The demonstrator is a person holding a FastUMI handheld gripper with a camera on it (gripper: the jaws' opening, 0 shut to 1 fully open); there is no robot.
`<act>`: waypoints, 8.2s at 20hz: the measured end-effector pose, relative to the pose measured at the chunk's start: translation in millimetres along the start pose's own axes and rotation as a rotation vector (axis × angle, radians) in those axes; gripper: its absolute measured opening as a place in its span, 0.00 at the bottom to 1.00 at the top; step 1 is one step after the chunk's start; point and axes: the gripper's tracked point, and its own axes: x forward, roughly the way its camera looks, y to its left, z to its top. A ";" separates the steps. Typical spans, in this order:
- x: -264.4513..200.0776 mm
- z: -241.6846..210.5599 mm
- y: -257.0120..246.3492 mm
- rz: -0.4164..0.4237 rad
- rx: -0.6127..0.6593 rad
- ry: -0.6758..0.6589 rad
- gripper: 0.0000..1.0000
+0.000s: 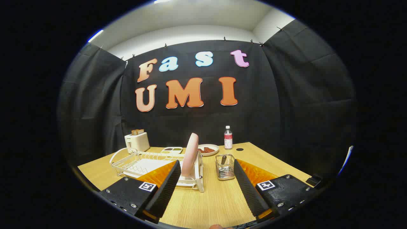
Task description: Take the plate from the dish rack, then take the spoon from the basket and place it into the plate.
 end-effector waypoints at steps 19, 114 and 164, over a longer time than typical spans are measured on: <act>-1.2 -14.2 -3.0 -0.018 -0.019 0.023 0.99; 37.3 -1.0 111.3 -0.056 0.031 0.223 0.20; 21.9 -143.1 81.7 -0.051 0.250 0.407 0.99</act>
